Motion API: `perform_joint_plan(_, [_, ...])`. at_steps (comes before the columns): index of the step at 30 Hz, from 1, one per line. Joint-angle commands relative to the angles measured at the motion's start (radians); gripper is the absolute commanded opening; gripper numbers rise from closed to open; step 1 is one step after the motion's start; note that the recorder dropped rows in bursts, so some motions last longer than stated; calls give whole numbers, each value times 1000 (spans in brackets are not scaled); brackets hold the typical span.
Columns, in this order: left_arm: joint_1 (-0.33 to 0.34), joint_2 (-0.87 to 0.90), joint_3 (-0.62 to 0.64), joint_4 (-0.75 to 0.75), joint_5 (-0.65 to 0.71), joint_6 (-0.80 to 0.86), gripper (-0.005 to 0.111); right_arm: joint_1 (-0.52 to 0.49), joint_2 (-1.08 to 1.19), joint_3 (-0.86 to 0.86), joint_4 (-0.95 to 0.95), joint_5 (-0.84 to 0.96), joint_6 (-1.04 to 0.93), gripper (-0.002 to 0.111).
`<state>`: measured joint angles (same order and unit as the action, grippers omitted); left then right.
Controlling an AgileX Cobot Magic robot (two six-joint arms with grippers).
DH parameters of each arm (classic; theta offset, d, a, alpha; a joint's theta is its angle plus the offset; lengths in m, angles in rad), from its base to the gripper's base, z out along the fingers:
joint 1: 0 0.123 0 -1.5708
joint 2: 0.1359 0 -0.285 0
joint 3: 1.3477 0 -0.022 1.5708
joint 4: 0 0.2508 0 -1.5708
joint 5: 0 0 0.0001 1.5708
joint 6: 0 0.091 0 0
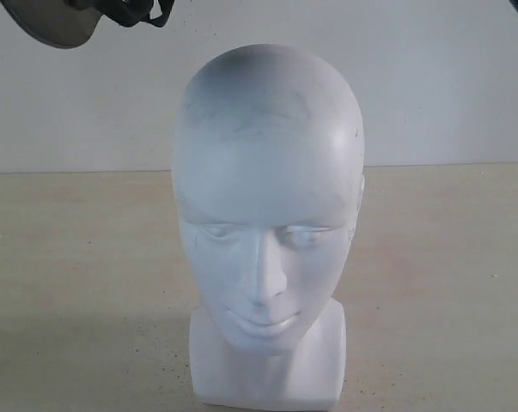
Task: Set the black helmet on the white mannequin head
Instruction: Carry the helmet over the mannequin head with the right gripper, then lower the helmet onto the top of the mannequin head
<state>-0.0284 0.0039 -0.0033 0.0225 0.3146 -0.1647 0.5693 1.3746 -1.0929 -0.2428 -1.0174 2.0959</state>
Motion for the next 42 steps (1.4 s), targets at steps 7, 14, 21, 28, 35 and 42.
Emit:
perform_joint_plan(7, [-3,-4,3,-4,4,5,4,-2,35,-11,46,-168,2,0])
perform_joint_plan(14, [-3,-4,3,-4,4,5,4,-2,33,123,134,-204,2,0])
perform_joint_plan(21, [-3,-4,3,-4,4,5,4,-2,33,165,142,-204,2,0])
perform_joint_plan(28, [-3,-4,3,-4,4,5,4,-2,33,165,148,-204,2,0])
perform_joint_plan(35, [-3,-4,3,-4,4,5,4,-2,33,165,142,-204,2,0])
perform_joint_plan(42, [-3,-4,3,-4,4,5,4,-16,4,212,142,-204,2,0])
